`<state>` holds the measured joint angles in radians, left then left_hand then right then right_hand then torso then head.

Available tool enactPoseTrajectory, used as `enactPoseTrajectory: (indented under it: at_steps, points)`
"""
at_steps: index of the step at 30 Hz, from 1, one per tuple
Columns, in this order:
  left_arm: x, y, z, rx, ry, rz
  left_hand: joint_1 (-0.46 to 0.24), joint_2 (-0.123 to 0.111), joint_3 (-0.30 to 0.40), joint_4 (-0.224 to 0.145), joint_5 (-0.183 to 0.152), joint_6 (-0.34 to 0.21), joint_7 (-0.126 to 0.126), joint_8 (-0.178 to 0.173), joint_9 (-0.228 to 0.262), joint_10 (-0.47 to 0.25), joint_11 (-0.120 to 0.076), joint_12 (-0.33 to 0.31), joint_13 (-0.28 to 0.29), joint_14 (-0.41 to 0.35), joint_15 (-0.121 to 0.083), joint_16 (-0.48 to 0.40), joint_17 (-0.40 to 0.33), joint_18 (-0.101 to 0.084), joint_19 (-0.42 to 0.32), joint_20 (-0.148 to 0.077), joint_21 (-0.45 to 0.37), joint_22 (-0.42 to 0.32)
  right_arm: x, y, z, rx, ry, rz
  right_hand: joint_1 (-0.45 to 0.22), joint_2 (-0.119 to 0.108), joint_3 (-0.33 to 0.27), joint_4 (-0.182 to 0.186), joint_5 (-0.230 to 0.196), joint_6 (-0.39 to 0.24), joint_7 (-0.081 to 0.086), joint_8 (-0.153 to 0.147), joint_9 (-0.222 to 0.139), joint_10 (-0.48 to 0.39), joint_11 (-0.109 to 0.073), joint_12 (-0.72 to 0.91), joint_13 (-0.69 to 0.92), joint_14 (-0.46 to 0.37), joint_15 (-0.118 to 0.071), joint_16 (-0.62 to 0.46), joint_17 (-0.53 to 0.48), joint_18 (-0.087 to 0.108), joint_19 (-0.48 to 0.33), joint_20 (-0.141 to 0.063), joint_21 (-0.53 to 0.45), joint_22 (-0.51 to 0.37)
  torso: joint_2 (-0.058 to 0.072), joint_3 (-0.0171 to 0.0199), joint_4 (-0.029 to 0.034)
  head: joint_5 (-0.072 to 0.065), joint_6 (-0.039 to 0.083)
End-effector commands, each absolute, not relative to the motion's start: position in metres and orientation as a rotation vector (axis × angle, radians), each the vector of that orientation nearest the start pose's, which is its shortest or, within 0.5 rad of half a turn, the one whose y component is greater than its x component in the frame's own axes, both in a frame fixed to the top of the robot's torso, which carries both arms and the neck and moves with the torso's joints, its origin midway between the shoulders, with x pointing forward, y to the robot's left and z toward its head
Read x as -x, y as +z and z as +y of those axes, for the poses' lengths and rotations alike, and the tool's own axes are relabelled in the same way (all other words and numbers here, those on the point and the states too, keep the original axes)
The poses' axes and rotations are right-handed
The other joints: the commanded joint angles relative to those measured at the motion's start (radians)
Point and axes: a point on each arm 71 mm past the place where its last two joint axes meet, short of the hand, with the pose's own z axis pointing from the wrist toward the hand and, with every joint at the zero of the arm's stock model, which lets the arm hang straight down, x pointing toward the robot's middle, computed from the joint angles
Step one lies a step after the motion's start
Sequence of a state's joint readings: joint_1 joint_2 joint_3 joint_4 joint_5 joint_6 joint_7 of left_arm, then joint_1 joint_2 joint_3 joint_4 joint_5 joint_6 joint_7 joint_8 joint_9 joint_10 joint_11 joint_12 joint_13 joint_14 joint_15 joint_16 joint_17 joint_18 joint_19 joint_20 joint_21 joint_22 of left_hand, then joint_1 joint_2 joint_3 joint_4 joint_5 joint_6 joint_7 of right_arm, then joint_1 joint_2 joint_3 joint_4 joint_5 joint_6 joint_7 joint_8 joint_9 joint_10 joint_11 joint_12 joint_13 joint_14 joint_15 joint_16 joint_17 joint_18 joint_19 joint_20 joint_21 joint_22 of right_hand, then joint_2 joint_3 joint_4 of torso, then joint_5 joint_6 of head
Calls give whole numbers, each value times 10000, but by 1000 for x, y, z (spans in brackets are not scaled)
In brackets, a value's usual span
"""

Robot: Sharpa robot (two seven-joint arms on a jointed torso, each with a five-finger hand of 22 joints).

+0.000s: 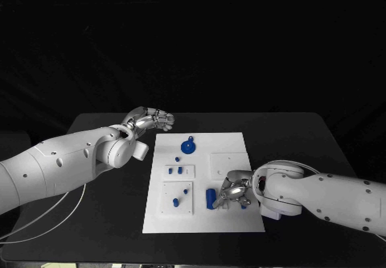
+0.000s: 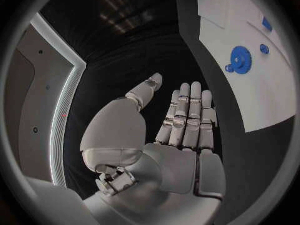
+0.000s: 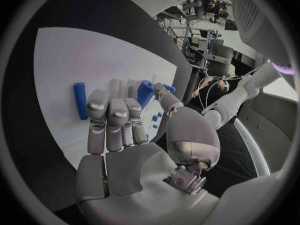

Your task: Assemble the parts on the task board

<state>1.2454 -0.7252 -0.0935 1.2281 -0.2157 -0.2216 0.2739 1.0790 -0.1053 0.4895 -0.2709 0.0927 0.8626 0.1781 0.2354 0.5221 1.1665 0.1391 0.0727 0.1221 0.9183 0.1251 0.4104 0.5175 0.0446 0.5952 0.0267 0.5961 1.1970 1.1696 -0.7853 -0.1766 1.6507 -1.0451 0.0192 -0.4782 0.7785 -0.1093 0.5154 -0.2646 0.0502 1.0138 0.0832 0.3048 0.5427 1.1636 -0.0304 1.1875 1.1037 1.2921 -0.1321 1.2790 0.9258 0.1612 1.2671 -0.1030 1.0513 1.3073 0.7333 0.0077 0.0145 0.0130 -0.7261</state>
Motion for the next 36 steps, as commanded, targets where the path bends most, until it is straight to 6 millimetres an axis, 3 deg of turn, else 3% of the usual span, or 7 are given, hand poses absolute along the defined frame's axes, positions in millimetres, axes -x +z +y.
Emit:
enactPoseTrajectory:
  at_steps: [1,7,24,34,36]
  points:
    - [-540,-194,231,9210,-13305,15739,-75,24,-23,30,0,-66,-18,41,-10,-83,-1,-5,-17,36,46,-58,13,-36,12,26,-55,11,-416,-272,-153,-839,5646,24068,70,116,131,45,-9,95,1,51,16,86,17,-7,15,55,-33,-54,11,1006,63,25,-35,57,4,-9,1,12,-15]
    - [-540,-194,231,9211,-13298,15732,-78,27,-23,34,0,-65,-18,43,-10,-82,-2,-5,-18,37,46,-61,17,-36,13,26,-57,15,-416,-273,-148,-710,5601,23980,363,179,715,189,-10,169,-9,47,29,167,8,0,64,74,-39,-73,27,1006,101,76,-34,59,7,-9,8,19,-49]
    - [-540,-194,232,9217,-13284,15725,-91,36,-24,47,1,-65,-18,47,-12,-81,-2,-4,-19,40,47,-69,26,-37,15,27,-60,22,-417,-271,-148,-451,5320,23524,402,341,1282,459,70,267,-15,20,23,267,4,7,135,104,-36,-100,42,1006,138,159,-21,76,5,-4,4,34,-76]
    - [-540,-194,233,9226,-13270,15722,-92,35,-24,49,1,-64,-19,50,-13,-79,-3,-3,-20,41,46,-74,32,-36,15,26,-63,27,-415,-273,-145,-268,5476,23839,372,437,1660,361,1130,332,-9,-39,8,322,11,-10,210,128,-29,-115,73,1006,169,209,21,118,1,-4,-1,32,-84]
    - [-540,-194,232,9223,-13279,15730,-92,35,-24,49,1,-63,-19,50,-13,-79,-3,-3,-20,41,46,-75,33,-36,15,26,-64,28,-414,-273,-144,-371,5563,23996,227,267,1569,323,1858,339,-6,-48,16,319,14,-31,213,133,-25,-119,82,1006,182,225,35,125,0,-7,-3,37,-74]
